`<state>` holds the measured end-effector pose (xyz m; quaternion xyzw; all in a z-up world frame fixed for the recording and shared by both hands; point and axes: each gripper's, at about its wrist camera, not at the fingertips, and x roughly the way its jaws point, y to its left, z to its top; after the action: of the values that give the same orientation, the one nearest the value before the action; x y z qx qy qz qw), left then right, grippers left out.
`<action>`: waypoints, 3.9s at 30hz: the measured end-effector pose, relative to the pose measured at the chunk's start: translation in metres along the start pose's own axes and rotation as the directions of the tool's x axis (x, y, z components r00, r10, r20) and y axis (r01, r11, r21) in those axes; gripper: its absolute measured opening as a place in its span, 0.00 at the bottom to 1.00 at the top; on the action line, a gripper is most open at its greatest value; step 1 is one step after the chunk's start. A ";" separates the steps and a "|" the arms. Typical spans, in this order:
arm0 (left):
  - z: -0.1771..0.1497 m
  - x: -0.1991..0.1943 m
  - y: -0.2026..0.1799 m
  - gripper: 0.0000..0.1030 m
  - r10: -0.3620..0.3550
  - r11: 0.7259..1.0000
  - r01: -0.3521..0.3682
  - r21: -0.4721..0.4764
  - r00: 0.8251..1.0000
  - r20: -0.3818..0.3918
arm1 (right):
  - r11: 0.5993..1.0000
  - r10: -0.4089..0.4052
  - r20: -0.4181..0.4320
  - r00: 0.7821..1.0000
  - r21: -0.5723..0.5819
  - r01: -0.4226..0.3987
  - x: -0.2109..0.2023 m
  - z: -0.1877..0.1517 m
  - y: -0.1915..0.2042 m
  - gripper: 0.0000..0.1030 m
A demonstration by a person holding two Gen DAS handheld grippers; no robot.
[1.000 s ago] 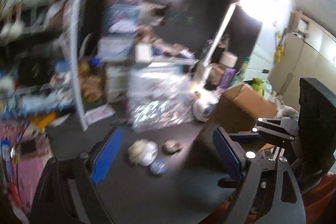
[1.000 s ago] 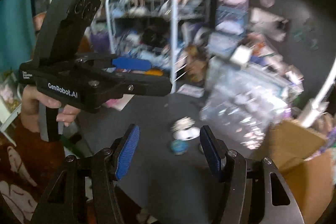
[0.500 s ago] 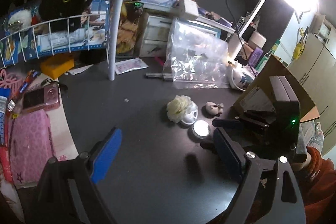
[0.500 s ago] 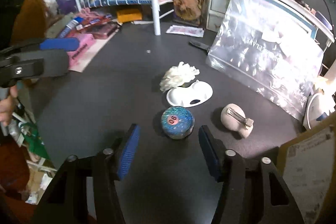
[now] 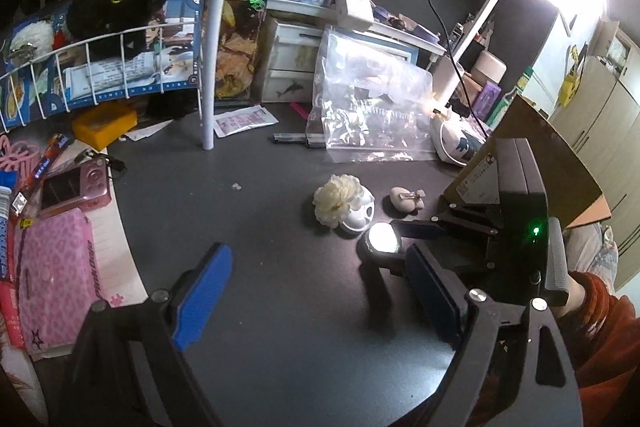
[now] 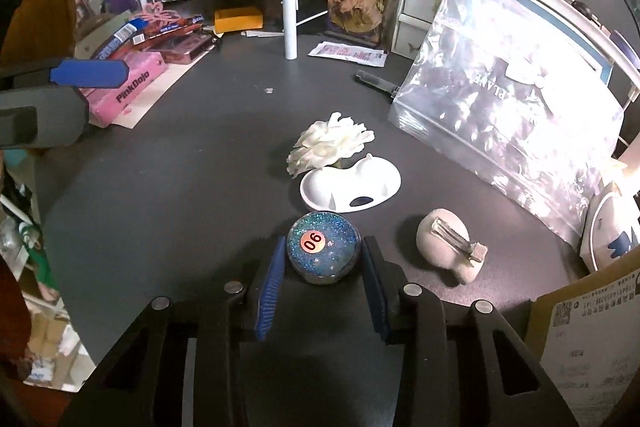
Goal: Organize objects
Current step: 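Move the right gripper to the blue glitter ball and grasp it, then carry the glitter ball with the right gripper and drop it into the box, then move the right gripper to the white eye mask and grasp it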
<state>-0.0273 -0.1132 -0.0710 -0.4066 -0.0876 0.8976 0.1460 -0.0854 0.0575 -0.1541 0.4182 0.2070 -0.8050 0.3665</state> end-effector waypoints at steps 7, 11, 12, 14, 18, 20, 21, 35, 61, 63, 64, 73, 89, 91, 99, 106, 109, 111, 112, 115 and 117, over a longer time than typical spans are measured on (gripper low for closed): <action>0.000 -0.002 -0.020 0.84 -0.100 0.993 0.103 0.052 0.994 -0.051 | 0.998 0.055 0.066 0.996 -0.027 -0.053 -0.034 -0.001 0.015 0.32; 0.016 -0.012 -0.042 0.75 -0.209 0.970 0.217 0.106 0.974 -0.087 | 0.994 0.088 0.146 0.985 -0.081 -0.077 -0.074 0.004 0.032 0.32; 0.020 -0.015 -0.048 0.74 -0.215 0.967 0.226 0.122 0.972 -0.092 | 0.992 0.088 0.173 0.981 -0.104 -0.071 -0.087 0.005 0.037 0.32; 0.030 -0.021 -0.062 0.66 -0.231 0.956 0.246 0.157 0.967 -0.108 | 0.990 0.081 0.210 0.974 -0.133 -0.054 -0.107 0.007 0.044 0.32; 0.049 -0.027 -0.091 0.55 -0.256 0.938 0.279 0.203 0.957 -0.134 | 0.985 0.053 0.267 0.962 -0.171 -0.007 -0.142 0.007 0.044 0.32; 0.057 -0.027 -0.108 0.49 -0.265 0.928 0.294 0.230 0.953 -0.146 | 0.984 0.028 0.288 0.957 -0.174 0.024 -0.157 0.005 0.039 0.32; 0.061 -0.027 -0.118 0.47 -0.270 0.922 0.301 0.241 0.950 -0.154 | 0.984 0.012 0.294 0.956 -0.173 0.041 -0.163 0.002 0.035 0.32; 0.122 0.023 -0.263 0.34 -0.281 0.833 0.366 0.415 0.926 -0.252 | 0.985 -0.146 0.361 0.921 -0.038 0.171 -0.236 -0.039 -0.069 0.32; 0.143 0.013 -0.236 0.74 -0.208 0.890 0.258 0.375 0.964 -0.167 | 0.985 -0.164 0.264 0.950 0.098 0.143 -0.233 -0.057 -0.131 0.58; 0.142 -0.002 -0.220 0.80 -0.211 0.900 0.243 0.362 0.969 -0.126 | 0.987 -0.154 0.272 0.950 0.089 0.135 -0.234 -0.052 -0.124 0.58; 0.141 -0.009 -0.212 0.84 -0.212 0.905 0.234 0.355 0.972 -0.100 | 0.988 -0.147 0.281 0.948 0.083 0.129 -0.235 -0.048 -0.119 0.58; 0.107 -0.057 -0.123 0.88 -0.125 0.961 0.101 0.257 0.989 0.077 | 0.999 0.000 0.318 0.948 -0.030 0.010 -0.220 -0.007 -0.044 0.58; 0.019 -0.045 -0.011 0.95 0.021 0.997 -0.028 0.078 0.995 0.098 | 0.983 0.129 0.070 0.989 0.123 -0.137 -0.030 0.005 -0.002 0.58; 0.015 -0.043 -0.006 0.95 0.034 0.997 -0.040 0.069 0.995 0.097 | 0.986 0.107 0.070 0.992 0.122 -0.115 -0.015 0.009 -0.006 0.58; 0.016 -0.034 0.006 0.95 0.048 0.998 -0.052 0.045 0.996 0.080 | 0.999 0.004 0.054 0.999 0.048 -0.006 0.018 0.026 -0.012 0.58; 0.014 -0.036 0.008 0.95 0.057 0.997 -0.060 0.040 0.995 0.079 | 1.000 -0.021 0.041 0.999 0.024 0.020 0.031 0.032 -0.016 0.58; 0.014 -0.038 0.007 0.95 0.052 0.998 -0.056 0.042 0.995 0.081 | 1.000 -0.006 0.039 0.999 0.018 0.005 0.029 0.030 -0.014 0.50; 0.013 -0.039 0.006 0.95 0.049 0.998 -0.053 0.044 0.995 0.085 | 1.000 0.014 0.042 0.999 0.001 -0.014 0.025 0.026 -0.011 0.42; 0.013 -0.040 0.005 0.95 0.046 0.998 -0.050 0.045 0.995 0.087 | 1.000 0.024 0.041 0.999 -0.011 -0.023 0.022 0.024 -0.009 0.37; 0.011 -0.041 0.002 0.95 0.036 0.998 -0.041 0.051 0.995 0.090 | 0.997 0.067 0.032 0.997 -0.043 -0.066 0.014 0.015 -0.003 0.29; 0.010 -0.043 0.000 0.95 0.031 0.998 -0.036 0.054 0.995 0.092 | 0.995 0.083 0.026 0.996 -0.057 -0.081 0.009 0.009 -0.001 0.27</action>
<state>-0.0078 -0.1282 -0.0348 -0.3624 -0.0621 0.9196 0.1381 -0.0943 0.0489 -0.1560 0.4043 0.2068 -0.7890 0.4139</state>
